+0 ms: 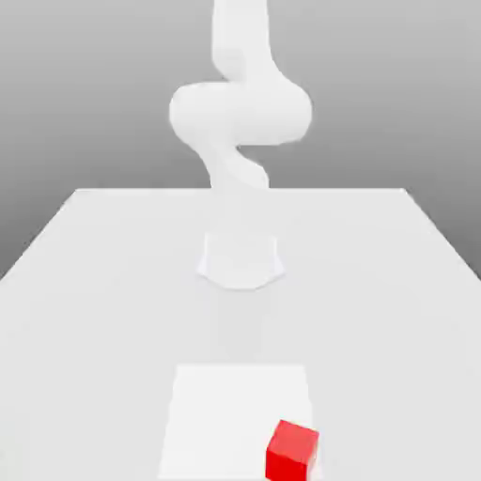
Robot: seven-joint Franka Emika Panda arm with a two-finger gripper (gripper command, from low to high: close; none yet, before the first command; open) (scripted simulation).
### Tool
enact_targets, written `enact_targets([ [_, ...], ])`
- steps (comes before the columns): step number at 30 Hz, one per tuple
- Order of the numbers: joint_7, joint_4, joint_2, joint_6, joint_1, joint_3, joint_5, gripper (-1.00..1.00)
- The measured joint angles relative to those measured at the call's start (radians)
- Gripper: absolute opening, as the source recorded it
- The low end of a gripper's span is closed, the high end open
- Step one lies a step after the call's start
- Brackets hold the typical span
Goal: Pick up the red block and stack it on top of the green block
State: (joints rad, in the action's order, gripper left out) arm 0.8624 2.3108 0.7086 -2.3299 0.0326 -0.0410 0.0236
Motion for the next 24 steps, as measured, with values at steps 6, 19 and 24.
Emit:
enact_targets([
  [6,0.157,0.026,-0.225,-0.073,0.07,-0.091,0.064,0.0],
  [19,0.471,0.082,-0.695,-0.228,0.109,-0.172,0.175,0.0],
  [24,0.539,0.106,-0.862,-0.295,0.094,-0.18,0.143,0.0],
])
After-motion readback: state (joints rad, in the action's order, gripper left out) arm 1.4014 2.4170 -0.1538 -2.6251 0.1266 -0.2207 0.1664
